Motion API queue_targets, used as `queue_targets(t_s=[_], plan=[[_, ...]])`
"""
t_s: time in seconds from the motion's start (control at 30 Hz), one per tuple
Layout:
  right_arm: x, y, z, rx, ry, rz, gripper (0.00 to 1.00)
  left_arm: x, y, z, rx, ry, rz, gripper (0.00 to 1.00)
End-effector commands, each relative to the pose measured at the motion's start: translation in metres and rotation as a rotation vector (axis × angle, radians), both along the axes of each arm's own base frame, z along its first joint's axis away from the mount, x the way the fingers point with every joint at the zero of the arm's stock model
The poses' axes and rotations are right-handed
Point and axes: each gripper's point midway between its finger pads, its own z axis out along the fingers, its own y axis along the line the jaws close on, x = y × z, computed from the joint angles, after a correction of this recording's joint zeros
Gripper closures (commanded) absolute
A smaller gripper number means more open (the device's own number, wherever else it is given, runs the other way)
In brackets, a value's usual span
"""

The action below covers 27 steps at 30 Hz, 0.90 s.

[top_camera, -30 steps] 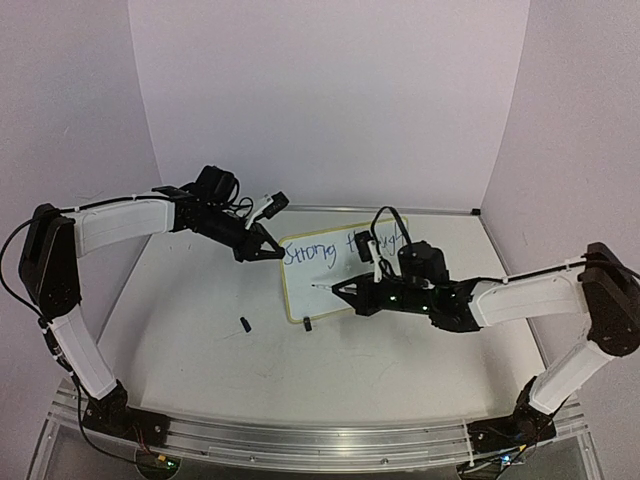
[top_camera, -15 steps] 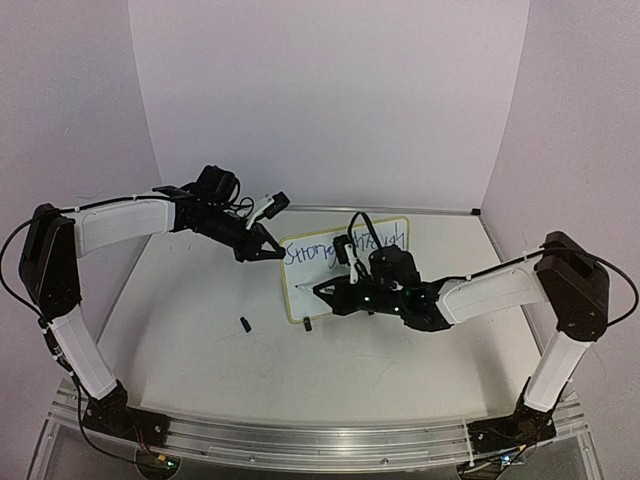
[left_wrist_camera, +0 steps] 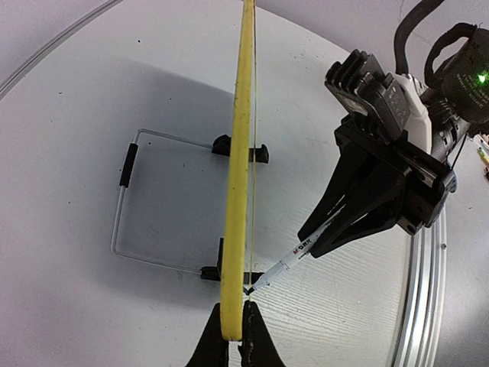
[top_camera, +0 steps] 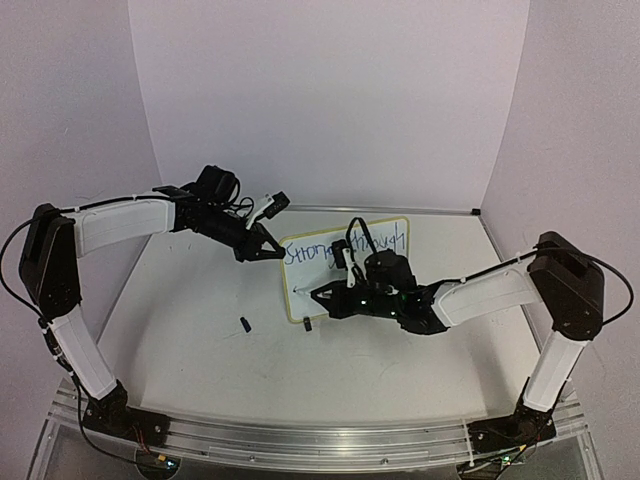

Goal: Write a sentence on the whiteboard

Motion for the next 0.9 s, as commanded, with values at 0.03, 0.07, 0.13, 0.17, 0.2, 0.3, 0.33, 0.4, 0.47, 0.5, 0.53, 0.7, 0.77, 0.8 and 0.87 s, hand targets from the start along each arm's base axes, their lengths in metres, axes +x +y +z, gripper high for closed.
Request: queue_targets(t_s=[0.03,0.07,0.13,0.17,0.2,0.3,0.33,0.4,0.47,0.5,0.53,0.7,0.77,0.8,0.87], plan=[[0.007,-0.006,-0.018,-0.028,0.021,-0.042,1.00,-0.005,0.010,-0.024,0.105,0.013,0.005,1.00],[0.007,-0.005,-0.017,-0.030,0.020,-0.038,1.00,-0.005,0.010,-0.024,0.106,0.014,0.005,1.00],[0.007,-0.004,-0.015,-0.033,0.018,-0.031,1.00,-0.005,0.010,-0.024,0.105,0.012,0.005,1.00],[0.006,-0.004,-0.015,-0.036,0.018,-0.028,1.00,-0.005,0.010,-0.024,0.105,0.012,0.005,1.00],[0.006,-0.003,-0.013,-0.035,0.016,-0.024,1.00,-0.005,0.010,-0.024,0.106,0.013,0.005,1.00],[0.003,-0.001,-0.009,-0.035,0.013,0.001,1.00,-0.005,0.010,-0.024,0.105,0.012,0.006,1.00],[0.001,-0.001,-0.004,-0.028,0.006,0.010,1.00,-0.005,0.010,-0.024,0.104,0.011,0.005,1.00],[-0.001,0.000,0.007,-0.012,-0.011,0.027,1.00,-0.005,0.010,-0.023,0.104,0.010,0.005,1.00],[-0.004,0.001,0.021,0.009,-0.033,0.045,1.00,-0.005,0.010,-0.022,0.103,0.008,0.005,1.00],[-0.005,0.002,0.028,0.021,-0.042,0.055,1.00,-0.005,0.010,-0.022,0.103,0.009,0.005,1.00],[-0.007,0.003,0.036,0.035,-0.052,0.064,1.00,-0.006,0.010,-0.023,0.104,0.011,0.006,1.00],[-0.005,0.002,0.058,0.067,-0.090,0.055,1.00,-0.005,0.010,-0.022,0.103,0.008,0.005,1.00],[-0.002,0.002,0.060,0.066,-0.097,0.044,1.00,-0.005,0.010,-0.022,0.103,0.007,0.006,1.00],[-0.001,0.002,0.059,0.064,-0.099,0.038,1.00,-0.005,0.010,-0.022,0.103,0.008,0.006,1.00],[0.002,0.003,0.057,0.058,-0.101,0.030,1.00,-0.005,0.010,-0.022,0.102,0.007,0.006,1.00]])
